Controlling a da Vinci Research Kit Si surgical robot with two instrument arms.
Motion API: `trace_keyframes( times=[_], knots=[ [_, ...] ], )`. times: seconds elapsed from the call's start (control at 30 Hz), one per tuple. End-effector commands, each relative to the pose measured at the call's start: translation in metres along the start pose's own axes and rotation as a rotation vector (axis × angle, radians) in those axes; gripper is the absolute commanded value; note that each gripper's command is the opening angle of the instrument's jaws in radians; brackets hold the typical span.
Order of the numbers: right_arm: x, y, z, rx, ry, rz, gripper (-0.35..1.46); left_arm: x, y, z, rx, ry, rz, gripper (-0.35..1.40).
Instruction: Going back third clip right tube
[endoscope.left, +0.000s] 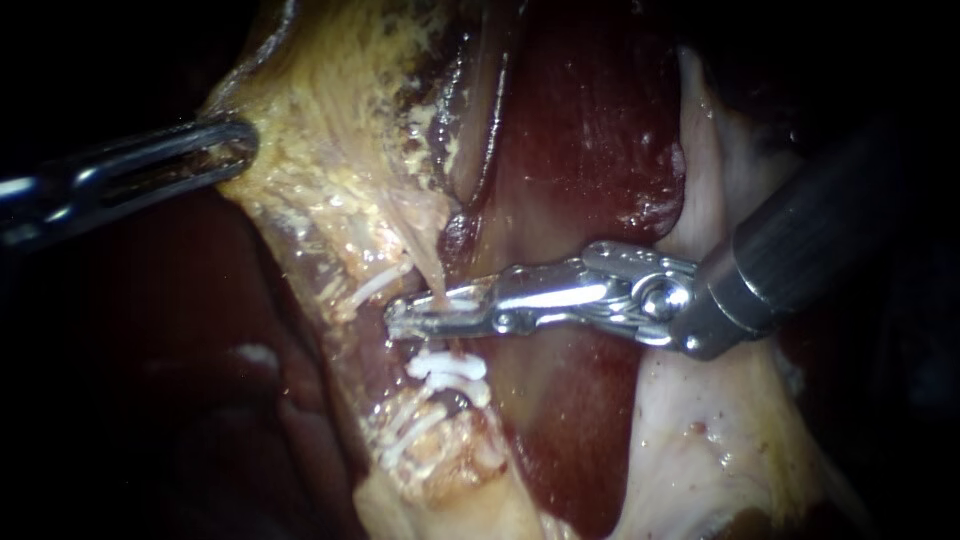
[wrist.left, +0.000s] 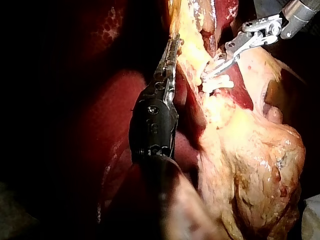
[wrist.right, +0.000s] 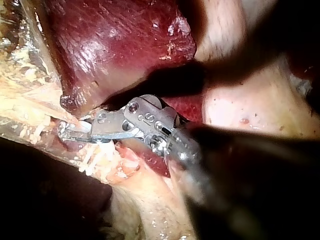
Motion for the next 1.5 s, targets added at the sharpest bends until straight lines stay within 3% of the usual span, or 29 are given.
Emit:
trace_keyframes(
  times=[0.03,0.13,0.17,0.2,0.27,0.37,0.63,1.1,1.27,1.4,1.5],
  knots=[
    [0.0000,0.0000,0.0000,0.000,0.000,0.000,-0.35,0.0000,-0.0002,-0.0001,0.000,0.000,-0.001,-0.35],
    [0.0000,0.0000,0.0000,0.000,0.000,0.000,-0.35,-0.0001,-0.0004,-0.0003,-0.002,0.000,-0.001,-0.35],
    [0.0000,-0.0001,0.0000,0.000,0.000,0.000,-0.23,-0.0001,-0.0005,-0.0003,-0.002,0.000,-0.002,-0.35],
    [0.0000,-0.0001,0.0001,0.000,0.000,0.000,0.05,-0.0001,-0.0005,-0.0004,-0.002,0.000,-0.002,-0.35],
    [0.0002,0.0000,0.0003,-0.002,0.000,-0.064,0.44,-0.0002,-0.0006,-0.0004,-0.003,0.000,-0.002,-0.35],
    [0.0005,0.0002,0.0009,-0.043,0.018,-0.122,0.60,-0.0003,-0.0006,-0.0005,-0.003,0.000,-0.003,-0.35],
    [0.0004,0.0010,0.0004,-0.048,0.028,-0.204,0.60,-0.0003,-0.0008,-0.0006,-0.004,0.000,-0.003,-0.35],
    [0.0006,0.0016,-0.0005,-0.075,0.039,-0.230,0.60,-0.0002,-0.0010,-0.0007,-0.006,-0.001,-0.003,-0.35],
    [-0.0001,-0.0002,0.0005,0.003,0.027,-0.238,0.60,-0.0002,-0.0010,-0.0006,-0.006,-0.001,-0.003,-0.35],
    [-0.0003,-0.0017,0.0016,0.028,0.018,-0.243,0.60,-0.0001,-0.0010,-0.0006,-0.006,-0.001,-0.003,-0.35],
    [-0.0003,-0.0019,0.0017,0.034,0.015,-0.244,0.60,-0.0001,-0.0011,-0.0006,-0.006,-0.001,-0.003,-0.35]
  ],
)
